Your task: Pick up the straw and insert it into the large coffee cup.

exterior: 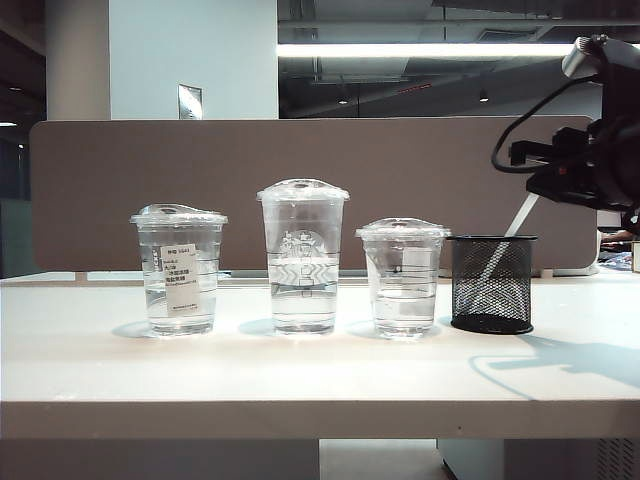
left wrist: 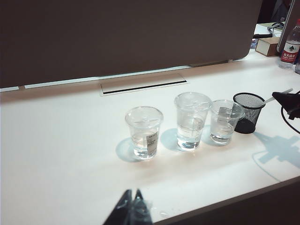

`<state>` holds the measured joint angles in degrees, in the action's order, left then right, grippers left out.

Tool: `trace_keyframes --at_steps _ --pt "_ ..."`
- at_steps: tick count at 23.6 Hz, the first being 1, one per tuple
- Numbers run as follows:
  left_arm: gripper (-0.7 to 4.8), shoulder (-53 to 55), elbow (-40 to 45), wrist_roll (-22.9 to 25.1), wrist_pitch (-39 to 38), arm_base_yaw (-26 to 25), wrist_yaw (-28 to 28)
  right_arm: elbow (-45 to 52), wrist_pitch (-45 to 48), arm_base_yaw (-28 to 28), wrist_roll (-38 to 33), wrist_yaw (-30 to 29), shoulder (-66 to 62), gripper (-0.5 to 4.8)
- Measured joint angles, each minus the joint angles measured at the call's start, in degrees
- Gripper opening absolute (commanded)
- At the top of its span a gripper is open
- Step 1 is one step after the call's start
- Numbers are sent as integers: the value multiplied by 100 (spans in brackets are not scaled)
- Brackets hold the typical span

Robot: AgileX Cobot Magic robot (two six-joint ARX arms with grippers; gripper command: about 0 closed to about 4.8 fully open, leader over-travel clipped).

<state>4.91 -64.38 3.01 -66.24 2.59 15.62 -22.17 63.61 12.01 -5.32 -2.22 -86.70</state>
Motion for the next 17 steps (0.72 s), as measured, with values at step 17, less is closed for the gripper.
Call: trace_keyframes --at_steps 17 --pt "-4 2 0 0 109 0 0 -2218 -3838 -4 487 -1384 2151 -6"
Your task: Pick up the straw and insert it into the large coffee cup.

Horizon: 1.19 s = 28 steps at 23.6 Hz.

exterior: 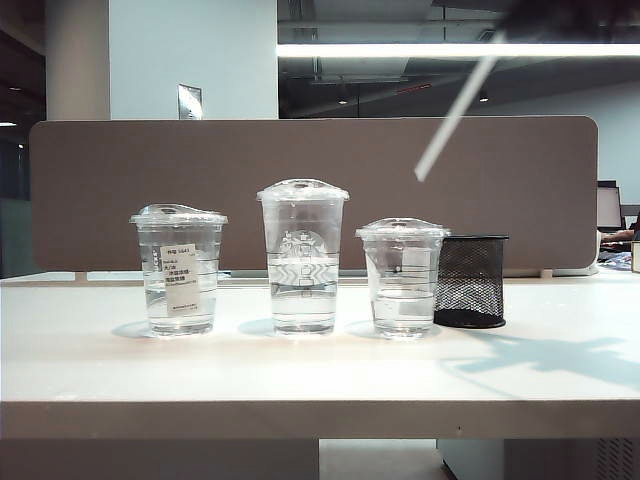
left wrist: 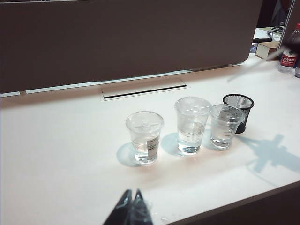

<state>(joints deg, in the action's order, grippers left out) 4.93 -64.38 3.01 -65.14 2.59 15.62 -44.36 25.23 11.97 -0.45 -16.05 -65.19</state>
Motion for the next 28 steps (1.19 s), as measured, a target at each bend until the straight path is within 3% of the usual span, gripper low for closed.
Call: trace_keyframes --at_steps 5,10,19,28 --pt "-4 0 0 0 48 0 -2 -1473 -1694 20 28 -669 24 -6" --pt "-4 0 0 2 243 0 -15 -2507 -2632 470 42 -785 -610 -6" --pt "-4 0 0 2 326 0 -28 -2612 -3134 1303 452 -507 -1056 -6" --pt "-5 0 0 2 367 0 -28 -2614 -3287 1379 503 -455 -1115 -6"
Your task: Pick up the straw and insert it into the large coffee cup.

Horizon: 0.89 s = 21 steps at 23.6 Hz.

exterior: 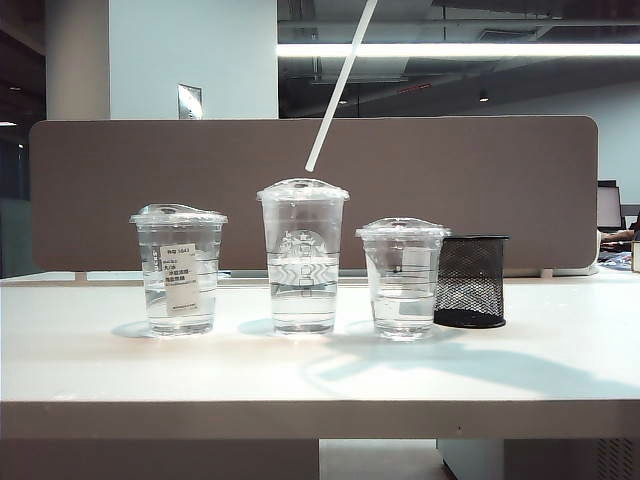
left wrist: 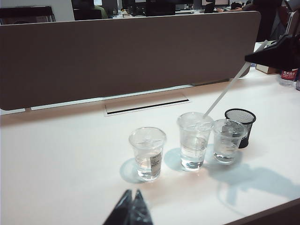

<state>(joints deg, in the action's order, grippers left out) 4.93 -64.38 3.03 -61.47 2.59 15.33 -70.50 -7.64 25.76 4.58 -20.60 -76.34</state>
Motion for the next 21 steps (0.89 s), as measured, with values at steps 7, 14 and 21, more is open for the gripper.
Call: trace_keyframes --at_steps 7,14,21 --pt "-5 -2 0 0 0 0 0 4 -129 83 0 -140 -50 -6" --pt "-4 0 0 0 0 0 -2 -4 -280 118 4 -184 -184 -6" --pt "-4 0 0 0 -2 0 -4 -4 -105 144 22 -219 -651 -5"
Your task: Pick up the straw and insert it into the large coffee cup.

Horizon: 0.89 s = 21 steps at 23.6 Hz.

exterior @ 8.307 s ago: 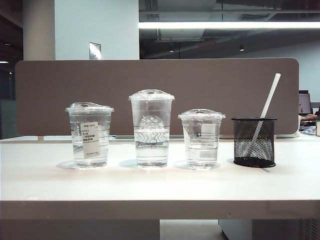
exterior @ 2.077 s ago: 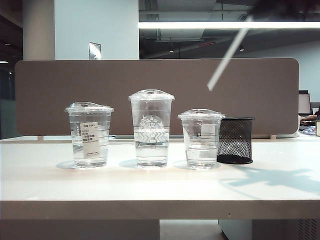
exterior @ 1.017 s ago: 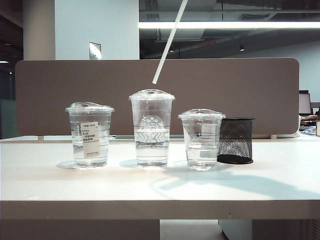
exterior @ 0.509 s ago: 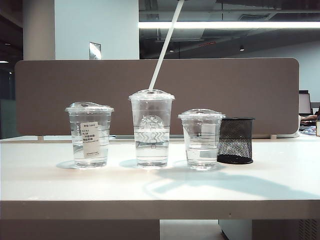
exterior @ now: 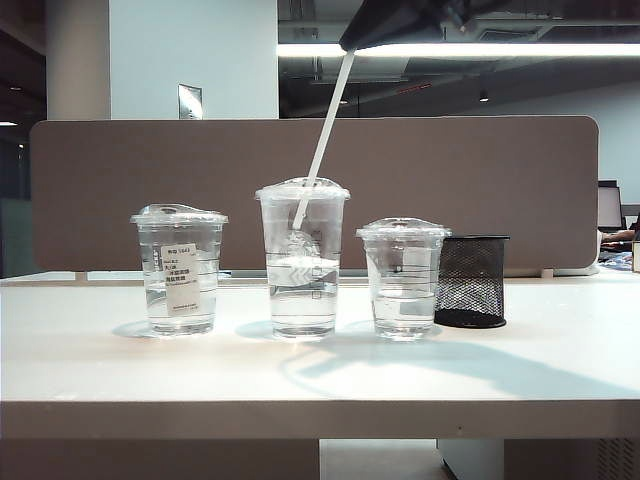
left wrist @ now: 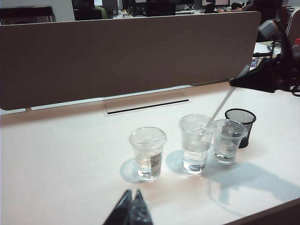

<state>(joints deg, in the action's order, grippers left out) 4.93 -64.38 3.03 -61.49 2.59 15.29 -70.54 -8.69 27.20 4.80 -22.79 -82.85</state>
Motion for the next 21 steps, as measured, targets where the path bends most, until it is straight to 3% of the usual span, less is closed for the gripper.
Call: trace_keyframes --at_steps 3,9,12,14,15,17,18,19,21 --pt "-4 -2 0 0 4 0 0 4 282 13 0 2 -284 38" --pt "-4 -2 0 0 39 0 0 2 876 35 9 -107 -581 281" --pt "-4 0 0 0 46 0 0 2 927 37 7 -109 -627 335" --pt "-4 0 0 0 46 0 0 2 951 37 13 -107 -627 331" --pt "-4 0 0 0 46 0 0 2 966 37 9 -107 -627 299" --pt "-4 0 0 0 46 0 0 2 970 37 9 -109 -614 158" --pt "-4 0 0 -2 46 0 0 4 966 37 11 -105 -592 53" --pt "-4 0 0 -2 46 0 0 11 966 35 11 -109 -538 -7" --pt "-5 0 0 -7 46 0 0 26 955 24 28 -77 -345 -6"
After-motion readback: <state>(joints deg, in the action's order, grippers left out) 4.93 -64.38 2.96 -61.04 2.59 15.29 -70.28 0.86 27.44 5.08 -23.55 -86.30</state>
